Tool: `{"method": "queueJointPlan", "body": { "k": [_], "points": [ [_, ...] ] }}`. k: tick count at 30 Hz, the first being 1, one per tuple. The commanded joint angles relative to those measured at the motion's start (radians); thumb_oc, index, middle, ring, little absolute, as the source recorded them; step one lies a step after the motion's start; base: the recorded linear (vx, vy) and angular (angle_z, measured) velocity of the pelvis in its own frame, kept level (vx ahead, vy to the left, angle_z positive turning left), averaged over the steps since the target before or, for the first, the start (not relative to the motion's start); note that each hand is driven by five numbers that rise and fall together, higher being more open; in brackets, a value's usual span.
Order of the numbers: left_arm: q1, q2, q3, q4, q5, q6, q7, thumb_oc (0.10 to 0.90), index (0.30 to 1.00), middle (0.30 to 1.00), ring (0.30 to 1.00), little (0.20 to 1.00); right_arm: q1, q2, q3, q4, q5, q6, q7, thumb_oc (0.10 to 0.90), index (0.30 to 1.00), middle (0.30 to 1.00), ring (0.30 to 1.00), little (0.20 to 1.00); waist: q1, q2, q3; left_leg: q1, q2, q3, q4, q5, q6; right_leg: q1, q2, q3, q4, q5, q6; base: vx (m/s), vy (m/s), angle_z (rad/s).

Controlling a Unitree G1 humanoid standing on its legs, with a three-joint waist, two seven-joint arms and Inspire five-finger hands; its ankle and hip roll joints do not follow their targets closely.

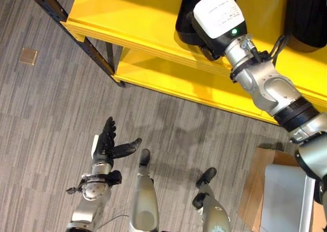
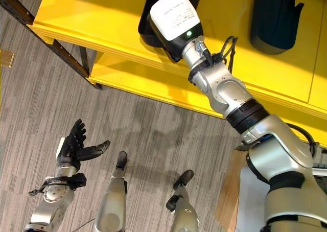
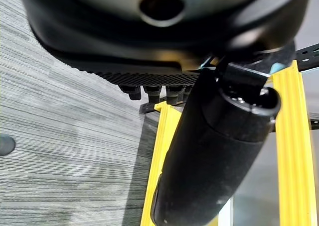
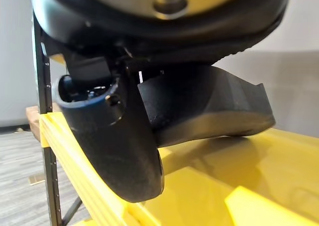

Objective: Move parts from the plastic box to the shelf.

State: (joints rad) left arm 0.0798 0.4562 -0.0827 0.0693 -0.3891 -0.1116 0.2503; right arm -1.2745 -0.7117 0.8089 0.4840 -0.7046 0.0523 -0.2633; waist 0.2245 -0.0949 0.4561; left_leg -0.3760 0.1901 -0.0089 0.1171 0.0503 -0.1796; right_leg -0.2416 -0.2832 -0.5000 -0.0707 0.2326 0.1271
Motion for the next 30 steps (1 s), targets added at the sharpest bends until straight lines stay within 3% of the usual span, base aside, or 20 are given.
{"method": "queueJointPlan", "body": {
  "k": [1,11,30],
  "points": [
    [0.001,0.086,0.004,-0.119,-0.016,-0.099,0.009,0.900,1.000,1.000,1.000,1.000,-0.156,-0.020,-0.009,0.034,0.038,0.034,-0.031,0.400,0.300,0.300,0.300,0.300,0.013,-0.018,-0.003,-0.005,-0.016,0.056,0.034,-0.064,0.054,0.128,-0.112,0.017,0.117,-0.062,0.123,0.00,0.000,0.00],
    [-0.005,0.087,0.002,-0.115,-0.025,-0.103,0.016,0.900,1.000,1.000,1.000,1.000,-0.178,0.000,-0.016,0.102,0.053,0.051,-0.056,0.400,0.300,0.300,0.300,0.300,0.010,-0.013,-0.001,-0.010,-0.019,0.055,0.032,-0.060,0.055,0.125,-0.107,0.018,0.112,-0.058,0.123,0.00,-0.001,-0.01],
    [0.006,0.103,0.015,-0.113,-0.051,-0.118,0.009,0.900,1.000,1.000,1.000,1.000,-0.284,-0.017,0.086,0.161,0.031,0.040,-0.050,0.400,0.300,0.300,0.300,0.300,0.033,-0.014,-0.012,-0.027,-0.026,0.043,0.020,-0.052,0.055,0.131,-0.099,0.000,0.091,-0.046,0.127,0.00,0.000,0.00]
  ]
}}
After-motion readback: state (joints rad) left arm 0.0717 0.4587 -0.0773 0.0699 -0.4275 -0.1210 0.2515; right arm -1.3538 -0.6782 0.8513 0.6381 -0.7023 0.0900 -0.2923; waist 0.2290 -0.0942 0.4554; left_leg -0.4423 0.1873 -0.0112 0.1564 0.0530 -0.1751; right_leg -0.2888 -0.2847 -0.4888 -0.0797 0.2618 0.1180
